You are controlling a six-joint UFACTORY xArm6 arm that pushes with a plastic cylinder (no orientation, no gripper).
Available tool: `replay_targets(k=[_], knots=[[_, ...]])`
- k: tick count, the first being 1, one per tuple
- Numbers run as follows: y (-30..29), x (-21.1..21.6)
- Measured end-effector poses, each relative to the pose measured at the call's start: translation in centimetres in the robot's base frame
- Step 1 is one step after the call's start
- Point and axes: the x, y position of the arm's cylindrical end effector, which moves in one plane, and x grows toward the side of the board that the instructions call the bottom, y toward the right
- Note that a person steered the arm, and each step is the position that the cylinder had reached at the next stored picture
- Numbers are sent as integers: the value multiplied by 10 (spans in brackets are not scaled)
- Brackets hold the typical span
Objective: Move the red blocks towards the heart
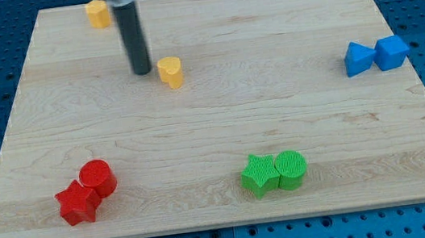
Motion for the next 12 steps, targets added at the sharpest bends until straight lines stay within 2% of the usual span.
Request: replay_targets(k=[1,3,4,5,6,10,11,12], knots=[[-68,40],[-98,232],[-94,239],[-49,239],[-29,238],[-29,165],[-18,152],[17,154]])
